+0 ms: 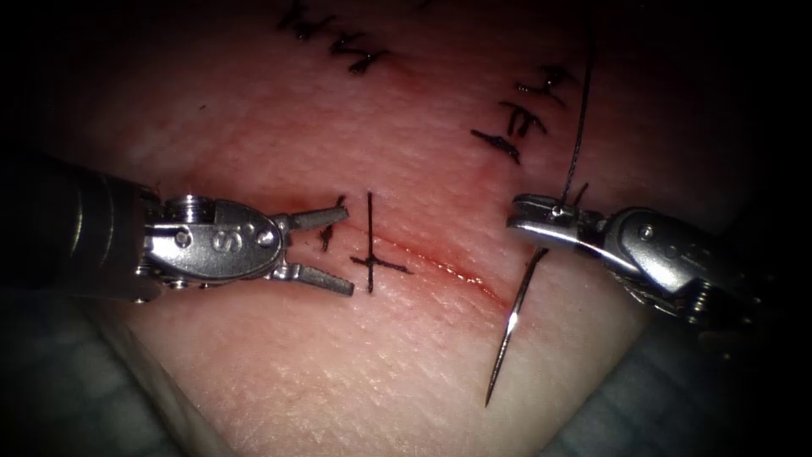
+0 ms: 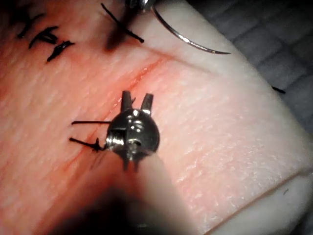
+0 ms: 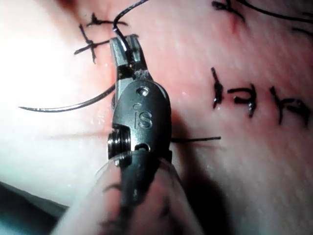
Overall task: Wound Closure
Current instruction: Press on the tissue with the left gripper while throwing through the top of the wound with the right gripper
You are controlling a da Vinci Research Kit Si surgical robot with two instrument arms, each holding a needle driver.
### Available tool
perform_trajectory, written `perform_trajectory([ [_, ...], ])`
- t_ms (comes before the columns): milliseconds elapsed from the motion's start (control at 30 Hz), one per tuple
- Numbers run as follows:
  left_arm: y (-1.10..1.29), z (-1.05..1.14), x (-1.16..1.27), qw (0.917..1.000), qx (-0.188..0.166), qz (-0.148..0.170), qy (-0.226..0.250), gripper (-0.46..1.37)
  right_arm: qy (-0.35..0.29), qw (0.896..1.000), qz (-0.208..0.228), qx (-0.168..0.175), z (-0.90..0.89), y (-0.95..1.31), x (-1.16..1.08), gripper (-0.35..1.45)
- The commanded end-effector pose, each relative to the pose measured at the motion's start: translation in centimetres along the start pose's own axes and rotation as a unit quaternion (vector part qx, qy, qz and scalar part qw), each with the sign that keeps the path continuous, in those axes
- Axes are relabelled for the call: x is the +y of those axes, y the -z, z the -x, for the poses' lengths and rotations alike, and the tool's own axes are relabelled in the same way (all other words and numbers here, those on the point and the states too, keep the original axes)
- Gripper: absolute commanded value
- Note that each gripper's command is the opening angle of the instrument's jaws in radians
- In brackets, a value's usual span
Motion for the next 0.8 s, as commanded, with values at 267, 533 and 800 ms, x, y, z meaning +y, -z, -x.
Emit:
perform_trajectory([
  [267, -0.30, 0.18, 0.16, 0.9999, 0.003, -0.016, 0.004, -0.35, 0.048, 0.999, 0.017, 0.016, 0.01, -0.09, 0.21, -0.35],
  [533, -0.73, 0.36, 0.29, 0.9992, 0.003, -0.039, 0.011, -0.35, 0.157, 0.987, 0.021, 0.031, 0.10, -0.23, 0.40, -0.35],
  [800, -1.11, 0.51, 0.31, 0.9987, -0.029, -0.041, 0.013, -0.30, 0.200, 0.978, 0.022, 0.055, -0.01, -0.28, 0.48, -0.35],
])
